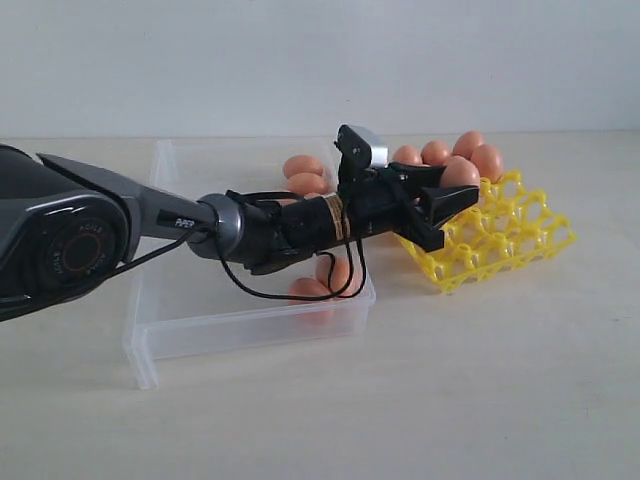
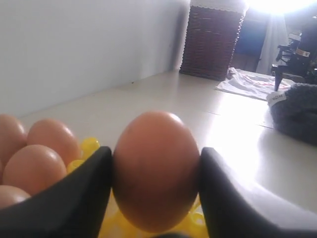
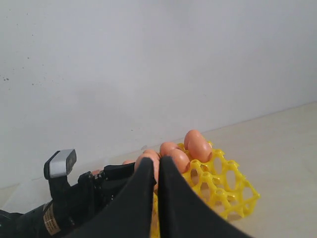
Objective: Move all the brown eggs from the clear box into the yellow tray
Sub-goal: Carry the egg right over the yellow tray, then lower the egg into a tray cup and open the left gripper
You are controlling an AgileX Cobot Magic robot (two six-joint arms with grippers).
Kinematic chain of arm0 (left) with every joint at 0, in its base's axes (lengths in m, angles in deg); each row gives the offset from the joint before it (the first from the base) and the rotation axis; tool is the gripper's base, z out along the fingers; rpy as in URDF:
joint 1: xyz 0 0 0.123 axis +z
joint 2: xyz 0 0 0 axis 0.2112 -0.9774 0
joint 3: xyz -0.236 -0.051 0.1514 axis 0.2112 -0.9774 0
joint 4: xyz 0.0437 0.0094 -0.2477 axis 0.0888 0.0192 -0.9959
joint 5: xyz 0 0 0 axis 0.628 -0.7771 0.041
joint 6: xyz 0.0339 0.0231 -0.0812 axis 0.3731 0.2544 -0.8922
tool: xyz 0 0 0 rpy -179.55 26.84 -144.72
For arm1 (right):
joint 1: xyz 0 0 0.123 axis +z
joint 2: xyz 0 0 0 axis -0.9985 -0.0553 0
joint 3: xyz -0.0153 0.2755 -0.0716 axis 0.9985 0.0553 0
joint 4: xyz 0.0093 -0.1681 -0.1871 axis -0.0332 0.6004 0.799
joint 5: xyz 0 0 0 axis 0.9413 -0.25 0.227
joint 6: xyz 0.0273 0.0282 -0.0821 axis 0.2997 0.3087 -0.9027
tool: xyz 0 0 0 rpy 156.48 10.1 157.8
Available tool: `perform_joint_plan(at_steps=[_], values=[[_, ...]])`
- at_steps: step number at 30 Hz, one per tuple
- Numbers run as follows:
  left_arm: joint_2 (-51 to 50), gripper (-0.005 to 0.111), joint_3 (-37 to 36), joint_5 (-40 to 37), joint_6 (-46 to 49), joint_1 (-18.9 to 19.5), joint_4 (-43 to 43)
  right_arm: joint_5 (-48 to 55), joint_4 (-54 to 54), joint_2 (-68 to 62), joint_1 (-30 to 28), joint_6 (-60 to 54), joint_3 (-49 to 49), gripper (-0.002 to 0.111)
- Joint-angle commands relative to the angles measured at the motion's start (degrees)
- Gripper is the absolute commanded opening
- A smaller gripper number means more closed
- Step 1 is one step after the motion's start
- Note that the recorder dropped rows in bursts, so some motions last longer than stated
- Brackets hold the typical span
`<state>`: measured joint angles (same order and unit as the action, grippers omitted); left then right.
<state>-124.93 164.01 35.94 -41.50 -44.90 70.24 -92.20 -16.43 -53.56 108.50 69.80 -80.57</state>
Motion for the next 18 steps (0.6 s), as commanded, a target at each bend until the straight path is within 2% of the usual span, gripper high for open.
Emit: perform_joint_plan(at_steps=[1,4,7,10,14,18], values=[[-0.05,0.004,0.00,-5.91,5.37,-2.49,-6.56,-0.19,0.13,-0.19,0.00,-0.12,0.22,0.000],[0.97,0.004,-0.13,-12.08,8.97,-3.50,-8.11,-0.19,0.13,-0.19,0.00,-0.12,0.22,0.000],[2.31,0.004,-0.13,-17.13,7.49,-4.17,-8.11,-0.19,0.13,-0.19,0.00,-0.12,0.22,0.000],[3.06,0.004,-0.13,-16.51,1.70,-4.36,-9.91,-0.19,0.13,-0.19,0.00,-0.12,0.22,0.000],[3.16,0.004,-0.13,-18.59,5.78,-5.35,-13.94,-0.19,0.13,-0.19,0.00,-0.12,0.22,0.000],[3.16,0.004,0.19,-21.25,-1.94,-5.99,-15.29,-0.19,0.13,-0.19,0.00,-0.12,0.22,0.000]])
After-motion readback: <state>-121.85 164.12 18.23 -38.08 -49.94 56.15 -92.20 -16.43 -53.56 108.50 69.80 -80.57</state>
